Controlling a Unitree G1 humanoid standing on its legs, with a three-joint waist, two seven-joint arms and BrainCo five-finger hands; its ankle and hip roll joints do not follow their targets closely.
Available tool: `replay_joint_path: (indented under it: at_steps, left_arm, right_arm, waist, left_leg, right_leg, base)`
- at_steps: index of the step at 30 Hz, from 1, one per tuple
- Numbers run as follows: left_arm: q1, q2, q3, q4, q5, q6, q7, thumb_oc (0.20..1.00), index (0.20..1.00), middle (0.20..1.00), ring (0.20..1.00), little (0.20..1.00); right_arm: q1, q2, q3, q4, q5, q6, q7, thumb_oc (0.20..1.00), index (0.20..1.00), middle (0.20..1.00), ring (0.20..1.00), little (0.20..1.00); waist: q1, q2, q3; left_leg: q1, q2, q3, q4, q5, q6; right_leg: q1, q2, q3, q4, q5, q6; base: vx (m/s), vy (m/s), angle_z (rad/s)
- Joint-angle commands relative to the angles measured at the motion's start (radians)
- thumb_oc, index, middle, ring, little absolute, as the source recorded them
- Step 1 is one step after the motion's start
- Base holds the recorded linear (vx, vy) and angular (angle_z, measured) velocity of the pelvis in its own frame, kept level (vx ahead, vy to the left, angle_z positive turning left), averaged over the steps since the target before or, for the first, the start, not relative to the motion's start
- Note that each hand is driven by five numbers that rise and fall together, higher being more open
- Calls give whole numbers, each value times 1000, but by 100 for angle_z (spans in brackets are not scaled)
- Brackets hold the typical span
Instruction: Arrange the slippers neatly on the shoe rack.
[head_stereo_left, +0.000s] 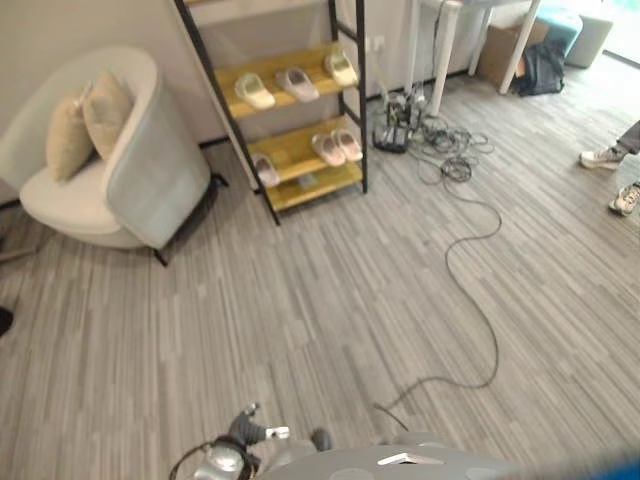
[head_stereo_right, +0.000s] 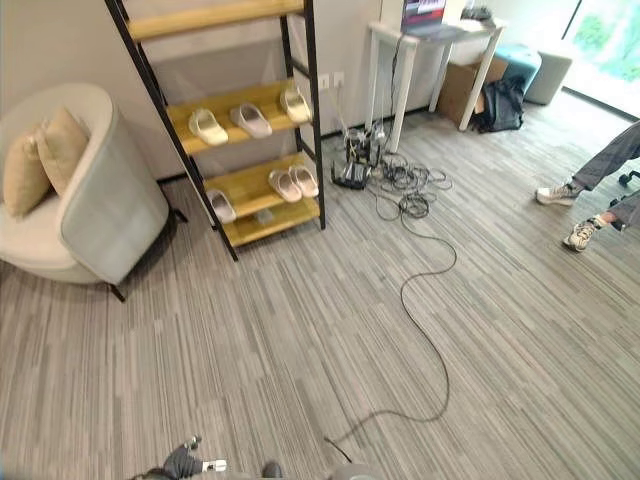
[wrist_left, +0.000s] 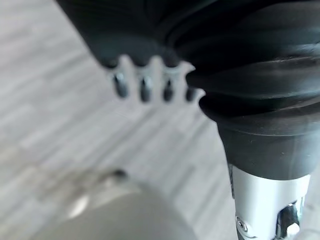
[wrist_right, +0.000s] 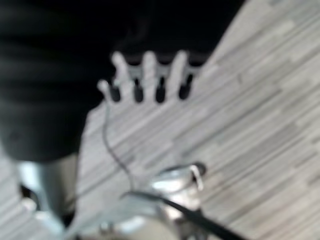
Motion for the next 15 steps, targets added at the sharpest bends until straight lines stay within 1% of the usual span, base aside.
replay_joint_path:
  at_steps: [1,2,4,5,6,7,8,9,10,11,12,13,14,15]
  left_arm:
    - [-27,-8,-10,-17,14,-32,36,1000,1000,1000,1000,1000]
    - [-18,-13,-4,-7,9,-30,38,1000,1000,1000,1000,1000]
    - [-6,-26,9,39,13,-20,40,1000,1000,1000,1000,1000]
    - [-2,-28,17,62,9,-15,36,1000,1000,1000,1000,1000]
    - [30,-38,53,134,15,3,37,1000,1000,1000,1000,1000]
    - [45,-40,68,152,13,10,33,1000,1000,1000,1000,1000]
    - [45,-40,68,152,13,10,33,1000,1000,1000,1000,1000]
    - [56,-33,90,170,12,17,29,1000,1000,1000,1000,1000]
    - [61,-29,96,172,17,19,29,1000,1000,1000,1000,1000]
    - [58,-26,100,166,15,20,28,1000,1000,1000,1000,1000]
    - [53,-22,106,150,1,22,31,1000,1000,1000,1000,1000]
    - [44,-23,108,152,-5,24,36,1000,1000,1000,1000,1000]
    - [35,-18,109,146,-13,31,36,1000,1000,1000,1000,1000]
    - [33,-17,108,141,-18,30,40,1000,1000,1000,1000,1000]
  right_arm:
    - [14,-41,53,19,-91,7,-24,1000,1000,1000,1000,1000]
    - [3,-40,60,21,-98,7,-25,1000,1000,1000,1000,1000]
    - [-33,-38,56,15,-79,3,-29,1000,1000,1000,1000,1000]
    - [-37,-37,59,6,-77,1,-28,1000,1000,1000,1000,1000]
    - [-56,-29,73,-7,-99,0,-35,1000,1000,1000,1000,1000]
    - [-56,-27,76,-25,-105,-1,-37,1000,1000,1000,1000,1000]
    - [-56,-26,76,-25,-105,-1,-37,1000,1000,1000,1000,1000]
    - [-57,-15,79,-62,-101,-2,-31,1000,1000,1000,1000,1000]
    - [-63,-6,92,-79,-110,-1,-24,1000,1000,1000,1000,1000]
    - [-63,-5,103,-92,-124,0,-20,1000,1000,1000,1000,1000]
    - [-67,-6,141,-117,-177,13,-10,1000,1000,1000,1000,1000]
    - [-72,-1,148,-134,-188,16,-11,1000,1000,1000,1000,1000]
    - [-69,2,153,-158,-189,16,-9,1000,1000,1000,1000,1000]
    - [-67,5,155,-168,-190,17,-11,1000,1000,1000,1000,1000]
  waist:
    - [5,6,-1]
    - [17,13,-9]
    - [48,30,-14]
    - [59,34,-13]
    - [70,37,-38]
    - [72,30,-50]
    - [72,30,-50]
    - [76,16,-67]
    - [80,12,-72]
    - [81,12,-72]
    - [77,10,-58]
    - [68,22,-51]
    - [60,32,-44]
    - [54,42,-37]
  left_leg:
    - [33,-9,54,-36,-96,62]
    - [26,-25,64,-120,-108,75]
    - [24,-26,58,-319,-34,65]
    - [31,-27,51,-371,-8,59]
    - [69,-48,16,-429,-4,82]
    - [81,-61,13,-427,-8,91]
    - [82,-61,13,-427,-8,91]
    - [106,-73,25,-417,-35,113]
    - [129,-79,31,-418,-52,126]
    - [149,-85,26,-423,-67,139]
    - [201,-107,16,-424,-100,172]
    - [229,-107,8,-427,-114,185]
    - [262,-103,3,-436,-127,193]
    - [289,-103,-6,-445,-138,199]
  right_leg:
    - [147,-48,-10,-251,137,149]
    - [161,-42,-8,-262,129,156]
    - [200,-24,2,-278,112,168]
    - [214,-21,7,-277,103,171]
    - [229,-17,19,-253,74,179]
    - [236,-26,21,-229,65,185]
    - [236,-26,21,-229,65,185]
    - [229,-42,22,-151,63,201]
    - [203,-51,18,-76,85,217]
    - [170,-59,15,5,120,236]
    - [97,-93,1,197,263,280]
    - [60,-99,-3,278,319,277]
    - [28,-108,-11,344,334,270]
    - [-7,-122,-20,386,318,260]
  base:
    - [248,43,58]
    - [320,84,41]
    - [336,104,-6]
    - [477,140,-81]
    - [478,155,-75]
    - [413,134,-68]
    - [383,151,-34]
    - [369,159,-37]
    - [455,212,-32]
    - [373,232,-24]
    - [348,229,-26]
    - [396,237,-16]
    - [318,164,17]
    - [475,179,47]
